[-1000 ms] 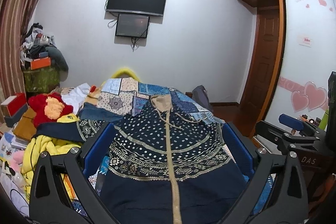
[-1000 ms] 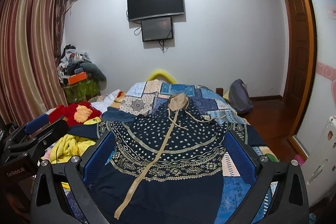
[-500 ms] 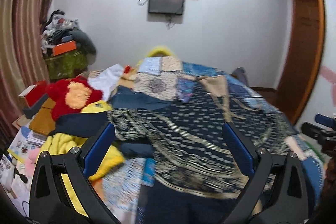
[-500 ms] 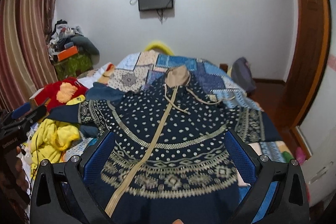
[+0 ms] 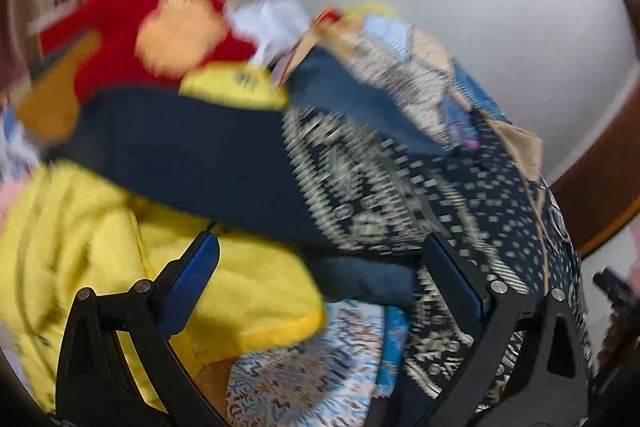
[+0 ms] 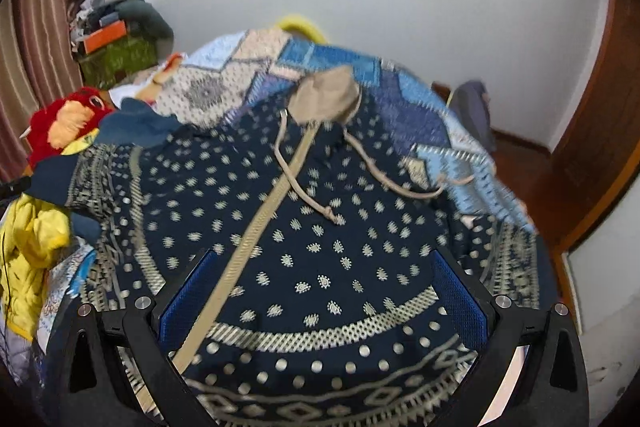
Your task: Fold large clothes
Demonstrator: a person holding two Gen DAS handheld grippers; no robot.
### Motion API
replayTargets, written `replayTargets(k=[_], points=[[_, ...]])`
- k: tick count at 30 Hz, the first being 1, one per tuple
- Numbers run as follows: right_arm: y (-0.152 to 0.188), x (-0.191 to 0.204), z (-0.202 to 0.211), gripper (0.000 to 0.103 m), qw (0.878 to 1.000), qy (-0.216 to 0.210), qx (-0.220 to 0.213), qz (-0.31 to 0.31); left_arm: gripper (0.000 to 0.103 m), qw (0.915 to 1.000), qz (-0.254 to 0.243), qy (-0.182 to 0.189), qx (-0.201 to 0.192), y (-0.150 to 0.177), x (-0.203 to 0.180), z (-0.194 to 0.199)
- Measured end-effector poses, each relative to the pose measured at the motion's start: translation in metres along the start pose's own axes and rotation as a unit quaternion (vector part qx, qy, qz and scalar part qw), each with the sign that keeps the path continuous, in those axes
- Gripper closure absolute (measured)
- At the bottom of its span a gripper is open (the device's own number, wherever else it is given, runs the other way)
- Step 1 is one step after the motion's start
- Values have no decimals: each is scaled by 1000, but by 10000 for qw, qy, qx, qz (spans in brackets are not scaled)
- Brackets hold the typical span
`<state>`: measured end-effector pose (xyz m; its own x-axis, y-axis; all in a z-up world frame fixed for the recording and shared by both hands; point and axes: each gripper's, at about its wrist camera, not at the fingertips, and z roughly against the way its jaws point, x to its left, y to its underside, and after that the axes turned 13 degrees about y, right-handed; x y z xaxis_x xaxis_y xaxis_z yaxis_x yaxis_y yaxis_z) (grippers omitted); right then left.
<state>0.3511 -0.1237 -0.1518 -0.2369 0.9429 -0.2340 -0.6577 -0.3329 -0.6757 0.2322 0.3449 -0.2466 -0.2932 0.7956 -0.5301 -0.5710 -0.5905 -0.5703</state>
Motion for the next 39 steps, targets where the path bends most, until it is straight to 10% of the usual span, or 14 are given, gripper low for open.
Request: replayTargets(k=[12, 17, 20, 32, 39], points=[[8, 4, -49, 0, 9974, -309, 630, -146, 32, 9963, 447, -636, -358, -28, 51, -32], [8, 3, -37, 0, 9980, -317, 544, -110, 85, 9893, 216, -1379, -423, -54, 56, -30], [9, 0, -26, 0, 9984, -302, 482, -65, 93, 9868, 145, -1544, -467, -66, 50, -23], [6, -43, 17, 0, 9980, -343, 261, -459, 99, 9759, -1722, -706, -1136, -102, -154, 2], [16, -75, 36, 0, 9961, -449, 322, -689, 99, 9627, -2657, -23, -511, -58, -281, -58]])
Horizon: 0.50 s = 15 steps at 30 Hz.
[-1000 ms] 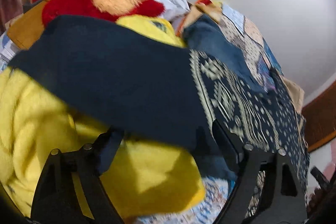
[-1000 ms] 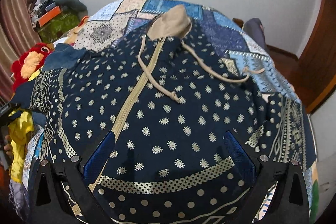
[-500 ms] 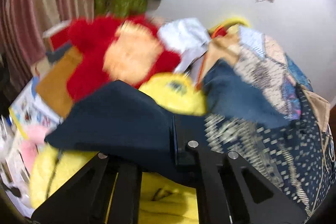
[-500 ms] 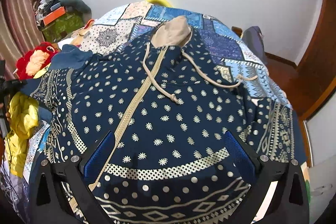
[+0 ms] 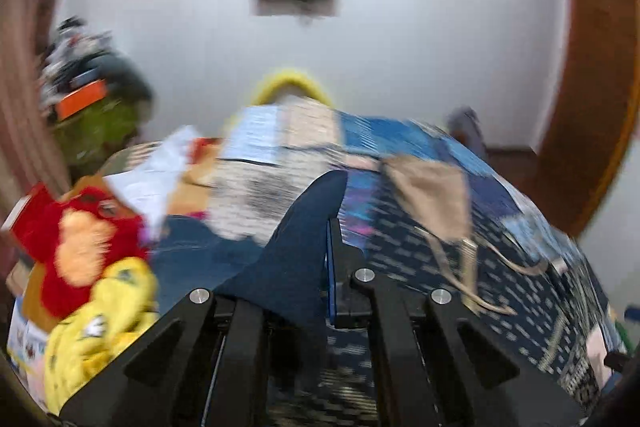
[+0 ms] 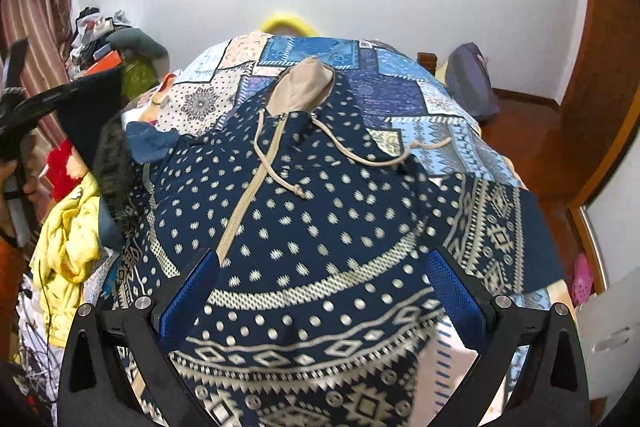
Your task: Fold large clothes
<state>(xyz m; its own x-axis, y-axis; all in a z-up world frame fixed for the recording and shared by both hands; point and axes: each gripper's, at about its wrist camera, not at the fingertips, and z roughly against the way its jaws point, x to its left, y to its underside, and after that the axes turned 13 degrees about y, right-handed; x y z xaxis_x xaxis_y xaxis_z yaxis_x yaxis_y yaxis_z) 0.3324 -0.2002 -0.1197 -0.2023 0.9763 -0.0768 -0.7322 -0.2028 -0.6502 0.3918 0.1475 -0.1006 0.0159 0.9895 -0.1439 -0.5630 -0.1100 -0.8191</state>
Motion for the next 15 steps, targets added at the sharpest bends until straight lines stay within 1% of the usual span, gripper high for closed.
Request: replayTargets(k=[3, 5, 6, 10, 13, 15], points=[[6, -14, 7, 0, 10000, 22, 43, -51, 99, 9976, -383, 297, 490, 23, -52, -32], [11, -23, 9, 0, 9999, 78, 97, -54, 99, 9935, -548, 474, 883, 45, -78, -54], [13, -26, 9, 0, 9999, 105, 121, -54, 99, 9902, -605, 568, 1127, 61, -91, -64], [23, -38, 7, 0, 9996, 156, 247, -59, 98, 9790, -572, 844, 1763, 102, -114, -90], [29, -43, 6, 0, 9993, 180, 324, -57, 97, 9741, -449, 936, 2009, 125, -123, -93], [32, -44, 4, 0, 9991, 196, 377, -47, 90, 9730, -388, 991, 2050, 131, -123, -87]])
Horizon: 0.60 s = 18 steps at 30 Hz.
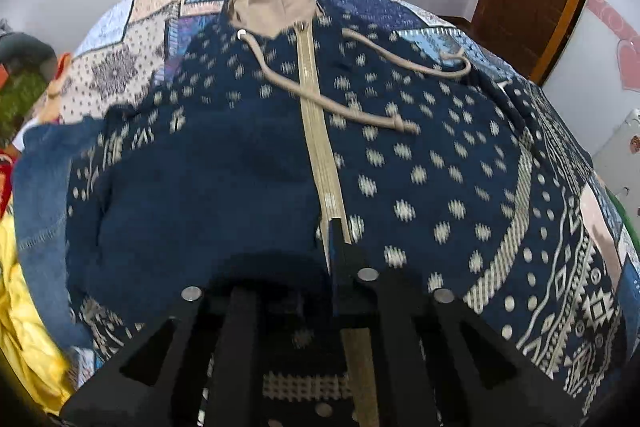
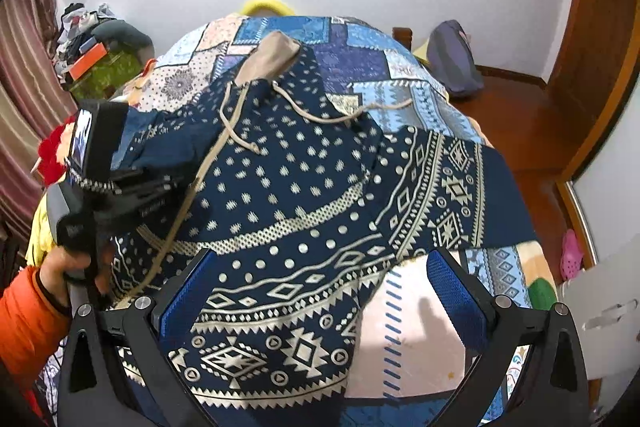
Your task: Fold large clothes
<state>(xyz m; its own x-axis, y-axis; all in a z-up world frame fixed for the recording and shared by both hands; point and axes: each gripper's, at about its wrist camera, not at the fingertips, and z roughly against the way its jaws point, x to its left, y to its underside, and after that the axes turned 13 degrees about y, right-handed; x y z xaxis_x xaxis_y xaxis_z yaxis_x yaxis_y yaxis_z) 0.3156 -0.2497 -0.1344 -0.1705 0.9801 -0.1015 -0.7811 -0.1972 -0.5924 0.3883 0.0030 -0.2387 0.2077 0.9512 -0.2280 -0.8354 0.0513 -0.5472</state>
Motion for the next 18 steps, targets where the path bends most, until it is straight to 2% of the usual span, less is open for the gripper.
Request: replayTargets(k=[1, 2, 4, 8, 10, 13, 16, 18], points=[[1, 0, -1, 0, 10000, 9, 19, 5, 80, 9999, 40, 121, 14, 3, 0, 2], [2, 0, -3, 0, 10000, 15, 42, 16, 62, 9997, 90, 227, 51, 4, 1, 6], [3, 2, -6, 0, 10000, 14, 57, 35, 45, 9989, 201, 408, 56, 9, 6, 18], [2, 10, -11, 0, 9999, -60, 104, 21, 43, 9984, 320, 456, -109, 17, 23, 51], [1, 14, -13, 0, 9999, -104, 117, -2, 39, 9967, 598, 475, -290, 19, 44, 71], [-2, 21, -17, 0, 9997, -181, 130, -17, 37, 9910, 1131, 462, -554, 24, 81, 92], [-5, 27, -20, 0, 9997, -215, 120, 2, 37, 9846, 1615, 377, -558, 30, 117, 95], [-6, 30, -22, 0, 9997, -223, 117, 12, 37, 9771, 2008, 478, -517, 37, 137, 90]])
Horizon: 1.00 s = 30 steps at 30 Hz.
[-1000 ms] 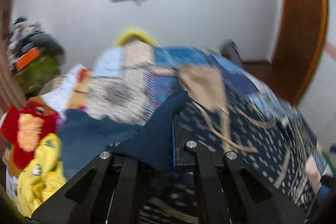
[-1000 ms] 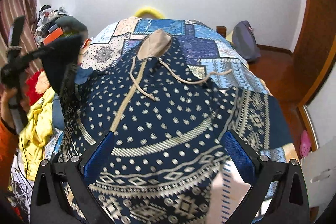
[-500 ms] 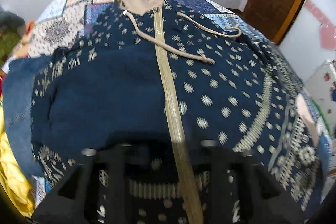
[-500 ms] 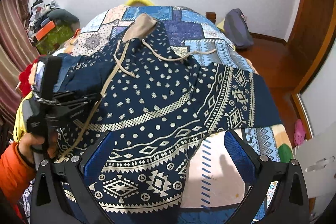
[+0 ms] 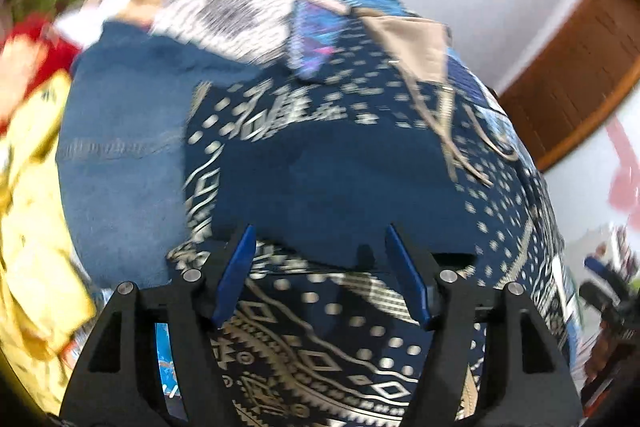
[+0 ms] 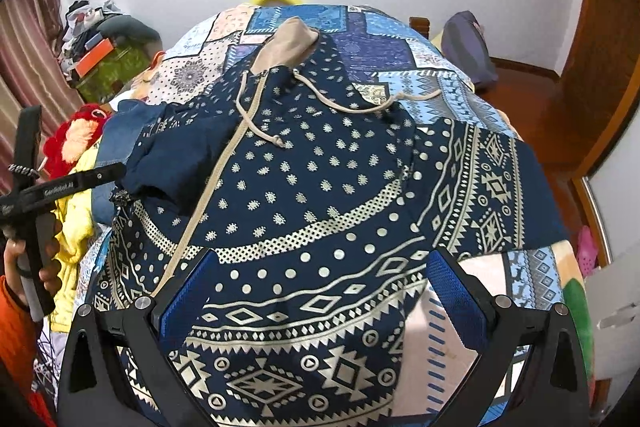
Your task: Fold large clothes
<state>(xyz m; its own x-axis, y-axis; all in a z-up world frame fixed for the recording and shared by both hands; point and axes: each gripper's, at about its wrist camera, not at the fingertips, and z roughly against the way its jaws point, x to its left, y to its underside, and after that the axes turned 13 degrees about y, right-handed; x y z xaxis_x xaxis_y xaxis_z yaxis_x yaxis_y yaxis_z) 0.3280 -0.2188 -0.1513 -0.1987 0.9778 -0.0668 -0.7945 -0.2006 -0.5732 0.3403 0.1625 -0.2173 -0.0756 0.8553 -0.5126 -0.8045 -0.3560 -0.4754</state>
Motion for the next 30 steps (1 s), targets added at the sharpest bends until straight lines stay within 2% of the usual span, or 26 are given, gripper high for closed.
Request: replayTargets(k=[3, 7, 9, 10, 11, 13, 14, 16, 18, 20, 24, 27, 30], points=[[0, 2, -2, 0, 10000, -12, 11, -4, 37, 9986, 470, 220, 92, 3, 23, -7], [1, -2, -6, 0, 10000, 26, 46, -39, 37, 9963, 778, 362, 87, 4, 36, -20], [2, -7, -8, 0, 9999, 25, 93, -104, 47, 9955, 889, 325, 51, 0, 39, -27], [2, -9, -8, 0, 9998, 19, 110, -139, 57, 9957, 884, 260, 44, -3, 39, -29], [3, -13, -8, 0, 9997, 16, 131, -195, 70, 9969, 780, 88, 1, -8, 37, -32], [4, -18, -7, 0, 9996, 17, 143, -263, 86, 9986, 491, -211, -56, -15, 26, -34], [5, -21, -7, 0, 9995, 28, 143, -286, 90, 9985, 379, -378, -78, -19, 22, -35], [7, -28, -4, 0, 9994, 78, 118, -327, 92, 9968, 7, -786, -171, -29, -1, -32], [8, -37, 0, 0, 9991, 130, 70, -391, 93, 9953, -318, -849, -335, -40, -26, -25], [9, -46, 4, 0, 9987, 127, 25, -484, 94, 9936, -682, -728, -533, -50, -61, -15], [11, -67, 15, 0, 9975, 165, -78, -689, 94, 9868, -1392, -217, -805, -65, -146, -4], [13, -81, 19, 0, 9963, 241, -100, -813, 94, 9806, -1804, 144, -752, -63, -196, -12], [16, -96, 21, 0, 9951, 301, -78, -937, 94, 9747, -2125, 473, -514, -50, -238, -34]])
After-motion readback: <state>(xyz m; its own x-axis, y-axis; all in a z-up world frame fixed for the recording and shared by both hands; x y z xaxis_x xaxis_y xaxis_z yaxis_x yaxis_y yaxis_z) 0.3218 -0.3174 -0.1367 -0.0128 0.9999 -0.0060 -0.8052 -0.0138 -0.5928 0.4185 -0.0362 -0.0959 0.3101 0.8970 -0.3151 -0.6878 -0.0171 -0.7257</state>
